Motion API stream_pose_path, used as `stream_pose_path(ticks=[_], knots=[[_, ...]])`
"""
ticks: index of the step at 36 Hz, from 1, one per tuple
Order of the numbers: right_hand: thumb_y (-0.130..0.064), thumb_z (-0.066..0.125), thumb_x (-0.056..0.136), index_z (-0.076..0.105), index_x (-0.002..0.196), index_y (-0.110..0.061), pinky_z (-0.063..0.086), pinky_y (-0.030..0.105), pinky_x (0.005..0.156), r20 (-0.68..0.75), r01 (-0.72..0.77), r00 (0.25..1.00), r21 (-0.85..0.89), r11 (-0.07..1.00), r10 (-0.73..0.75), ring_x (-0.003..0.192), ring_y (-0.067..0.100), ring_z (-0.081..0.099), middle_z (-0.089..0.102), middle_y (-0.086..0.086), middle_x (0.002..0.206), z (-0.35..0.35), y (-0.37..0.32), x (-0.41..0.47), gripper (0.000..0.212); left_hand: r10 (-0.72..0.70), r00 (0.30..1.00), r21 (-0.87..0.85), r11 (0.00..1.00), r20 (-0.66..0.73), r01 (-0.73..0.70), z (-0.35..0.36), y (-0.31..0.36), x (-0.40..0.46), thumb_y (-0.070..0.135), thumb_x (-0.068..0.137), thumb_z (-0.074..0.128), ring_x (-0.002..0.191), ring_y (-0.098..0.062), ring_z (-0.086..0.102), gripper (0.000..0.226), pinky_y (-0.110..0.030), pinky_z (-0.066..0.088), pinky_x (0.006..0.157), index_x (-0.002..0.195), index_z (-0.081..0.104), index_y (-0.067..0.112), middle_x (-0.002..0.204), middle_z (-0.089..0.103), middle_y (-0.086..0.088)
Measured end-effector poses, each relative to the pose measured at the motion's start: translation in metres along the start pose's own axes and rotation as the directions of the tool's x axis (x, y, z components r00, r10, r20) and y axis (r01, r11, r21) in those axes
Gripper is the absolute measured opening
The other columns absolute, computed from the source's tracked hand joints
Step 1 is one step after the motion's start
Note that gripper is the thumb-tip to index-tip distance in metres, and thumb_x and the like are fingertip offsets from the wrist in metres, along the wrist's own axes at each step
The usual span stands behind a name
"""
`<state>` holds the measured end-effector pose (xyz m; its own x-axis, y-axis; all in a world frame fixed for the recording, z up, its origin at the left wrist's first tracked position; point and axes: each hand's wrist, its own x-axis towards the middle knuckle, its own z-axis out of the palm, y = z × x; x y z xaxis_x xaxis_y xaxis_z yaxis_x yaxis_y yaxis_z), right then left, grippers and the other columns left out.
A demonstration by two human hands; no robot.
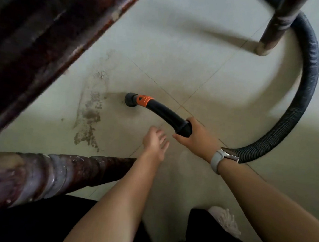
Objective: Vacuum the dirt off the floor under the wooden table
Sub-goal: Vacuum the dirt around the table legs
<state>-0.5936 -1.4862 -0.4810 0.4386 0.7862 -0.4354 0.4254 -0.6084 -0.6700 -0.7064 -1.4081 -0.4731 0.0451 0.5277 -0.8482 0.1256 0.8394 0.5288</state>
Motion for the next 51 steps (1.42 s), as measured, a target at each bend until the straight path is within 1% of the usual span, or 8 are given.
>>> stream_pose_path(ticks=[7, 12, 21, 28, 30, 41, 46, 51], knots=[[-0.059, 0.059, 0.082, 0.044, 0.127, -0.024, 0.043, 0.032, 0.067, -0.071, -0.118, 0.992, -0.175, 0.977, 0.106, 0.095, 0.028, 0.063, 0.065, 0.004, 0.109, -0.061, -0.001, -0.084, 0.060, -0.024, 0.994, 0.036, 0.999, 0.111, 0.020, 0.038, 0.022, -0.084, 0.039, 0.100, 0.041, 0.125, -0.026, 0.051, 0.048, -0.038, 0.041, 0.095, 0.140, 0.038, 0.012, 0.141, 0.048, -0.011], [-0.060, 0.060, 0.081, 0.043, 0.130, -0.026, 0.045, 0.033, 0.077, -0.106, -0.210, 0.976, -0.216, 0.954, 0.191, 0.103, 0.027, 0.062, 0.064, 0.001, 0.116, -0.113, -0.012, -0.160, 0.062, -0.204, 0.955, 0.085, 0.978, 0.213, 0.190, 0.064, 0.016, -0.146, 0.031, 0.098, 0.049, 0.120, -0.027, 0.052, 0.050, -0.037, 0.044, 0.091, 0.141, 0.035, 0.010, 0.142, 0.045, -0.013], [-0.063, 0.057, 0.079, 0.040, 0.130, -0.028, 0.047, 0.037, 0.082, -0.017, -0.261, 0.963, -0.330, 0.907, 0.270, 0.105, 0.030, 0.062, 0.058, 0.003, 0.121, -0.221, -0.051, -0.266, 0.065, -0.378, 0.918, 0.218, 0.912, 0.117, 0.347, 0.100, 0.022, -0.283, 0.022, 0.100, 0.045, 0.126, -0.030, 0.048, 0.044, -0.037, 0.045, 0.088, 0.139, 0.035, 0.002, 0.138, 0.045, -0.018], [-0.060, 0.059, 0.079, 0.045, 0.127, -0.026, 0.046, 0.035, 0.077, -0.004, -0.189, 0.979, -0.393, 0.900, 0.204, 0.102, 0.031, 0.062, 0.059, 0.003, 0.114, -0.320, -0.079, -0.302, 0.061, -0.376, 0.924, 0.141, 0.920, 0.061, 0.365, 0.135, 0.046, -0.365, 0.021, 0.098, 0.049, 0.084, -0.024, 0.061, 0.042, -0.035, 0.051, 0.066, 0.133, 0.039, 0.001, 0.098, 0.058, -0.015], [-0.060, 0.060, 0.079, 0.046, 0.127, -0.024, 0.046, 0.035, 0.075, -0.002, -0.152, 0.986, -0.413, 0.898, 0.165, 0.098, 0.032, 0.063, 0.060, 0.005, 0.112, -0.349, -0.081, -0.307, 0.062, -0.389, 0.918, 0.118, 0.918, 0.080, 0.378, 0.151, 0.055, -0.384, 0.019, 0.098, 0.049, 0.081, -0.025, 0.060, 0.036, -0.036, 0.051, 0.068, 0.128, 0.041, 0.002, 0.095, 0.057, -0.015], [-0.060, 0.053, 0.081, 0.043, 0.124, -0.030, 0.051, 0.035, 0.077, 0.079, -0.126, 0.979, -0.478, 0.869, 0.186, 0.091, 0.025, 0.061, 0.061, -0.001, 0.104, -0.516, -0.081, -0.291, 0.054, -0.495, 0.840, 0.046, 0.866, 0.221, 0.498, 0.266, 0.123, -0.463, 0.009, 0.095, 0.052, 0.086, -0.031, 0.060, 0.029, -0.047, 0.049, 0.086, 0.123, 0.044, 0.004, 0.097, 0.059, -0.019], [-0.062, 0.052, 0.080, 0.044, 0.119, -0.034, 0.050, 0.034, 0.071, 0.108, -0.089, 0.980, -0.521, 0.849, 0.169, 0.086, 0.023, 0.061, 0.059, -0.004, 0.102, -0.588, -0.081, -0.258, 0.049, -0.519, 0.810, -0.008, 0.841, 0.274, 0.541, 0.323, 0.157, -0.475, 0.010, 0.097, 0.051, 0.115, -0.033, 0.057, 0.032, -0.045, 0.048, 0.088, 0.127, 0.045, 0.003, 0.102, 0.061, -0.019], [-0.063, 0.050, 0.080, 0.042, 0.121, -0.036, 0.048, 0.031, 0.072, 0.135, -0.029, 0.982, -0.588, 0.808, 0.133, 0.087, 0.022, 0.062, 0.058, -0.006, 0.101, -0.660, -0.068, -0.225, 0.050, -0.532, 0.778, -0.045, 0.816, 0.334, 0.577, 0.383, 0.177, -0.487, 0.013, 0.095, 0.055, 0.117, -0.030, 0.058, 0.027, -0.042, 0.050, 0.084, 0.120, 0.050, 0.001, 0.121, 0.061, -0.019]])
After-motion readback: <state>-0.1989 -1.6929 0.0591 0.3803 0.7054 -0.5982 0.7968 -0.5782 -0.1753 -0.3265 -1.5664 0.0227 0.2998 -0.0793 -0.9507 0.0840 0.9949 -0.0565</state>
